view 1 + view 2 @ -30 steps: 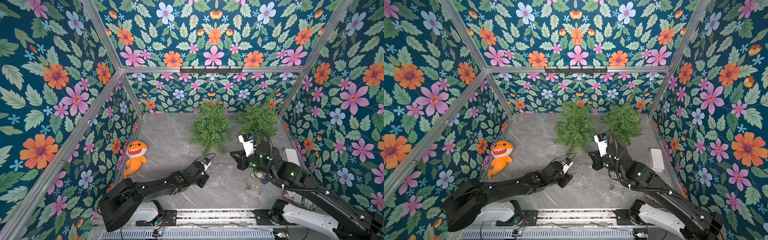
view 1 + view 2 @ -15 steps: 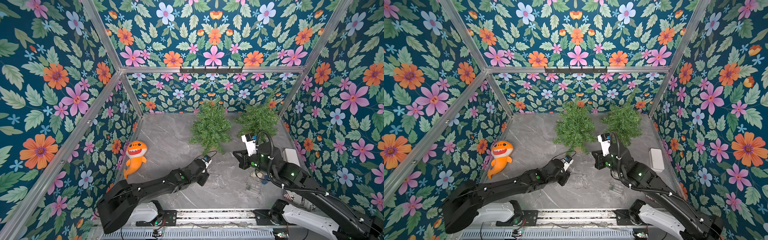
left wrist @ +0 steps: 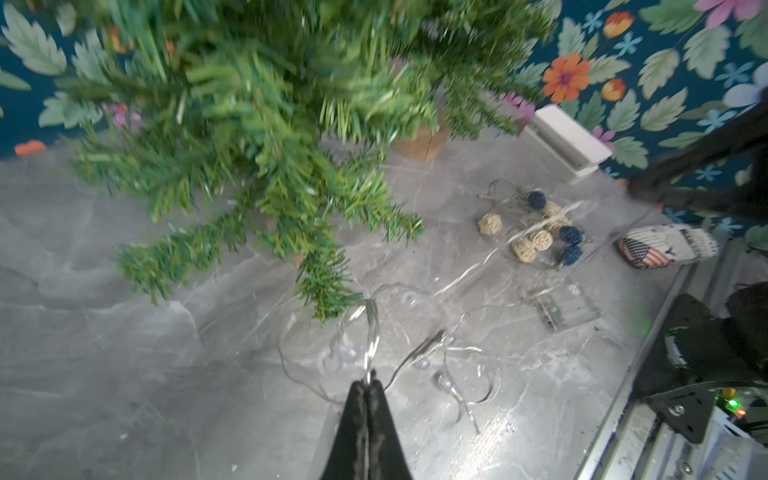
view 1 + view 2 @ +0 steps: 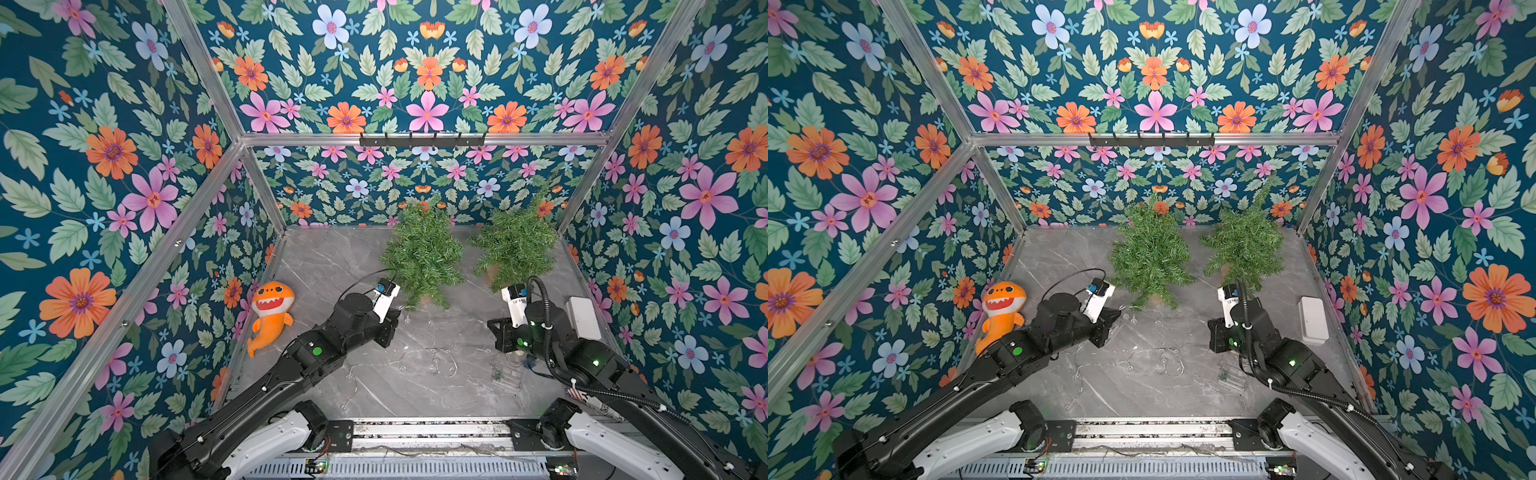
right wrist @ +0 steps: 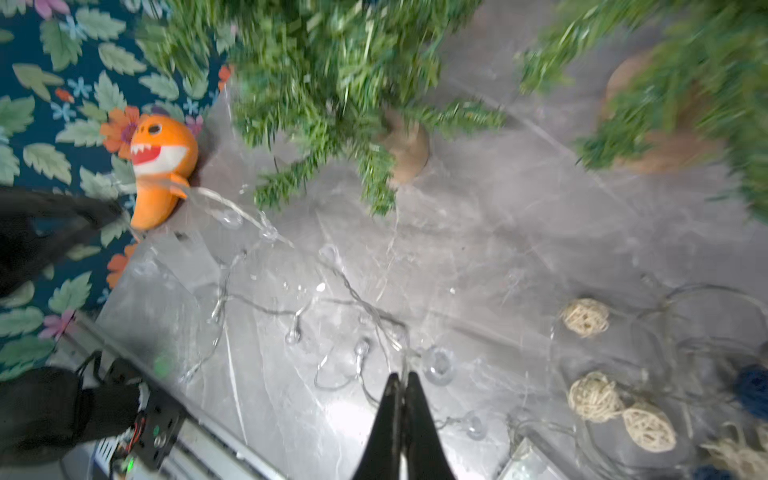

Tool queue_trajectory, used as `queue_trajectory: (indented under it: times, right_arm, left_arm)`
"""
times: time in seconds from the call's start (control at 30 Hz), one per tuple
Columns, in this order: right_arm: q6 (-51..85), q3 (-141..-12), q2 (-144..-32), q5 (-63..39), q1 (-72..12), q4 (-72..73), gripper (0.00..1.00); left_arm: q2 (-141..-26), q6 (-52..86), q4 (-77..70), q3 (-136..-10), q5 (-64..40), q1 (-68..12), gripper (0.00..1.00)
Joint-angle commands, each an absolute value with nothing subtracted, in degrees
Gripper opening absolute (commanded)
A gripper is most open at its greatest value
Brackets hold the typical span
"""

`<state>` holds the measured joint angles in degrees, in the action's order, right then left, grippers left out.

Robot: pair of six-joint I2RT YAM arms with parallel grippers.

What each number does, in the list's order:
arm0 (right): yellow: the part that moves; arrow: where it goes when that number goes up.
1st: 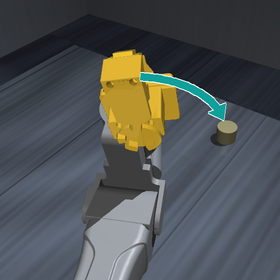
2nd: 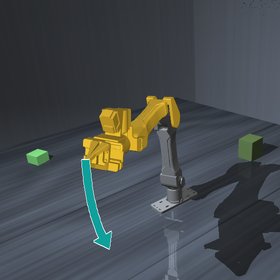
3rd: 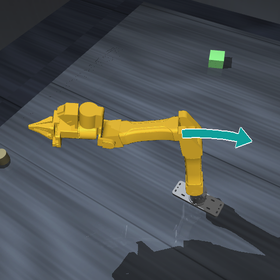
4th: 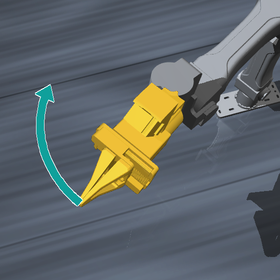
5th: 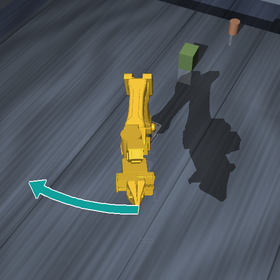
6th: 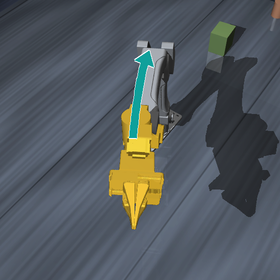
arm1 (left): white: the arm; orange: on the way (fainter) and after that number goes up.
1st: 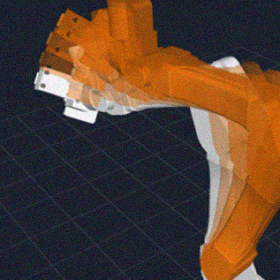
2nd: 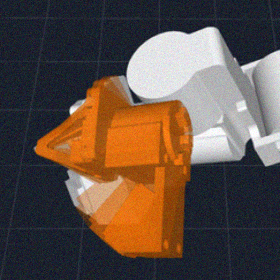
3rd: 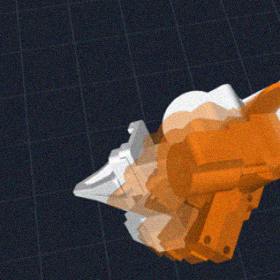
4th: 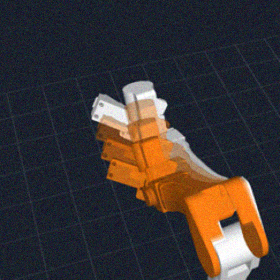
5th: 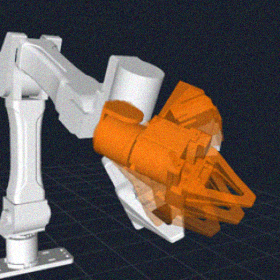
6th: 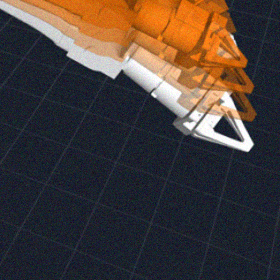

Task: Wrap string light around the christmas tree
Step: Pick up the light string from the center of the board.

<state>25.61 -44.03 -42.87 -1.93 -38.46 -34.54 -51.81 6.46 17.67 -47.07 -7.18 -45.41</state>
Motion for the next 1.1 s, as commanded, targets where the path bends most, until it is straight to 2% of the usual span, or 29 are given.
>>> queue_trajectory:
  times: [0.0,0.13,0.23,0.33,0.43,0.53,0.73,0.8,0.93,1.03,1.07]
  right_arm:
    - [23.69,-43.97,-43.28,-5.38,-39.43,-35.1,0.38]
    - [21.51,-45.75,-42.36,-5.72,-41.11,-32.46,0.61]
    - [20.56,-46.07,-46.11,-6.52,-45.67,-27.72,0.68]
    - [17.7,-46.73,-50.9,-1.58,-50.49,-24.25,0.7]
    - [17.29,-46.16,-51.77,1.44,-49.88,-22.53,0.71]
    - [16.7,-46.06,-51.74,-5.11,-48.03,-22.59,0.76]
    - [18.83,-45.43,-47.05,-9.82,-47.34,-24.62,0.76]
    - [19.5,-44.12,-44.34,-12.63,-44.79,-25.81,0.73]
    - [19.16,-44.13,-45.66,-12.06,-43.37,-35.2,0.68]
    - [21.27,-41.16,-43.83,-15.49,-43.42,-33.62,0.71]
    - [22.67,-39.62,-42.15,-19.65,-43.37,-30.92,0.74]
  left_arm:
    - [-52.82,1.53,20.64,-50.18,-11.81,-44.91,0.0]
    - [-54.2,-0.28,23.93,-52.67,-11.95,-44.5,0.0]
    - [-53.95,-0.86,24.24,-53.77,-13.1,-43.87,0.0]
    - [-53.87,-1.05,24.69,-55.65,-14.27,-43.68,0.0]
    - [-54.13,-1.53,25.59,-58.16,-14.83,-43.68,0.0]
    - [-54.32,-2.51,27.38,-60.13,-14.76,-43.68,0.0]
    - [-54.66,-3.86,28.04,-61.99,-12.5,-43.69,0.0]
    - [-54.66,-3.95,27.54,-62.81,-9.76,-43.34,0.0]
    - [-54.49,-3.53,25.89,-65.19,-5.17,-41.81,0.0]
    - [-55.13,-3.25,25.96,-67.67,-2.69,-40.02,0.0]
    - [-55.53,-3.17,26.38,-68.43,-2.6,-39.51,0.0]
